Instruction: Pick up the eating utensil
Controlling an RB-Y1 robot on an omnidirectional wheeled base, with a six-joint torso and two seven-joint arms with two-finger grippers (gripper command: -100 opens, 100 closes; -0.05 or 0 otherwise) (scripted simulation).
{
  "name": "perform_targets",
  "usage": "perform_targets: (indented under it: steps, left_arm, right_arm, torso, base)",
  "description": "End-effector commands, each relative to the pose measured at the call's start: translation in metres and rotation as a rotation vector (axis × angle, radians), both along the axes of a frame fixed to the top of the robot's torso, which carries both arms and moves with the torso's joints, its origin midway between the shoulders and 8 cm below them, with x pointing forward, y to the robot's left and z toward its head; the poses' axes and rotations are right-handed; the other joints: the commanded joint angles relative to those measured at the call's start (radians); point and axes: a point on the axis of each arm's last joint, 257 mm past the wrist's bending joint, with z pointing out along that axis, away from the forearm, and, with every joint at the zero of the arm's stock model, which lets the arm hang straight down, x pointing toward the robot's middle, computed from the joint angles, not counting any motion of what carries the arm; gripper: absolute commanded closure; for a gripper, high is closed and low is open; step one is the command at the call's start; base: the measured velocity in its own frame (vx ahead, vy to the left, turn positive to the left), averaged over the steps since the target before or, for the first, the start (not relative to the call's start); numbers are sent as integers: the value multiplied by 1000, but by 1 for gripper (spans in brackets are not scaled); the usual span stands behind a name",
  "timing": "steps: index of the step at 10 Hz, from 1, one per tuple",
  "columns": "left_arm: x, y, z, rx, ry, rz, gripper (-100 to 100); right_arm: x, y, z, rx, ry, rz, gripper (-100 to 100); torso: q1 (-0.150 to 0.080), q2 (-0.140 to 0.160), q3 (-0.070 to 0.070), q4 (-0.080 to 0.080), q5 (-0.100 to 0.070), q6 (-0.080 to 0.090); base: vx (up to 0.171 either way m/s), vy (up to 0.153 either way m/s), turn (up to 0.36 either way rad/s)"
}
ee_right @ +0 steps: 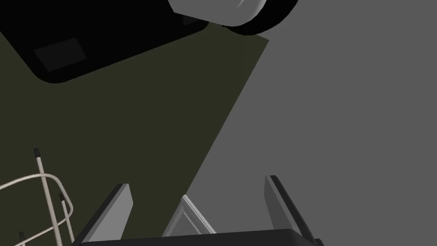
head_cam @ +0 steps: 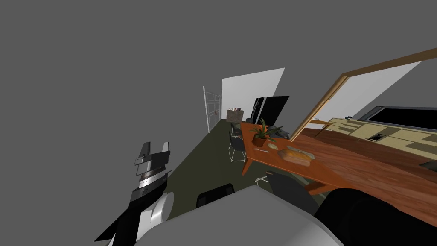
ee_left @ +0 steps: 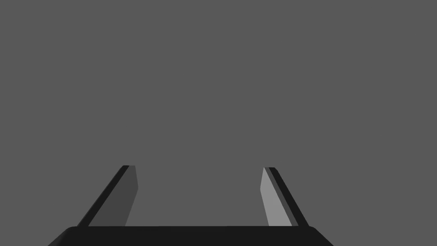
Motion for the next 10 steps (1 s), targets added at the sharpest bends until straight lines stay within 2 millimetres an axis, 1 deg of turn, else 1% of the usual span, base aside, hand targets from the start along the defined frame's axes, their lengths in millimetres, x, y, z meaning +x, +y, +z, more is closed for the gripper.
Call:
perform_targets:
  steps: [1,2,3,4,5,6,7,8,9,10]
  left_arm:
    - [0,0,0,0,0,0,0]
    - [0,0,0,0,0,0,0]
    - [0,0,0,0,0,0,0]
    - [0,0,0,0,0,0,0]
    - [0,0,0,0,0,0,0]
    - [0,0,0,0,0,0,0]
    - [0,0,0,0,0,0,0]
    - [0,0,0,0,0,0,0]
    - [0,0,0,0,0,0,0]
    - [0,0,0,0,0,0,0]
  right_arm:
    - [-19,-18,-12,-49,38,25,-100]
    - [-43,-41,-23,-118,75,91,-100]
    - [-50,-48,-28,-131,92,86,-100]
    - [-76,-76,-38,-204,135,149,-100]
    - [-82,-83,-40,-216,150,146,-100]
    - [-103,-110,-46,-284,184,210,-100]
    - [-109,-118,-48,-297,198,207,-100]
    - [-125,-146,-49,-361,225,273,-100]
    - [-133,-156,-51,-377,246,268,-100]
    - [-153,-192,-51,-453,286,327,-100]
  torso:
    - [0,0,0,0,0,0]
    - [0,0,0,0,0,1]
    - [-1,-1,-1,0,0,0]
    - [-1,-1,-1,0,0,1]
    - [-1,-2,-1,0,0,0]
    - [-2,-2,-1,0,0,1]
    - [-2,-3,-2,0,0,0]
    - [-2,-2,-1,-1,-1,1]
    - [-2,-3,-2,-1,0,0]
    - [-2,-3,-2,-1,-1,1]
  base:
    - [20,-1,120]
    - [38,-4,234]
    - [33,-14,103]
    - [43,-12,219]
    - [40,-23,111]
    - [48,-22,172]
    - [48,-27,127]
    - [64,-32,217]
    - [54,-36,123]
    - [57,-55,186]
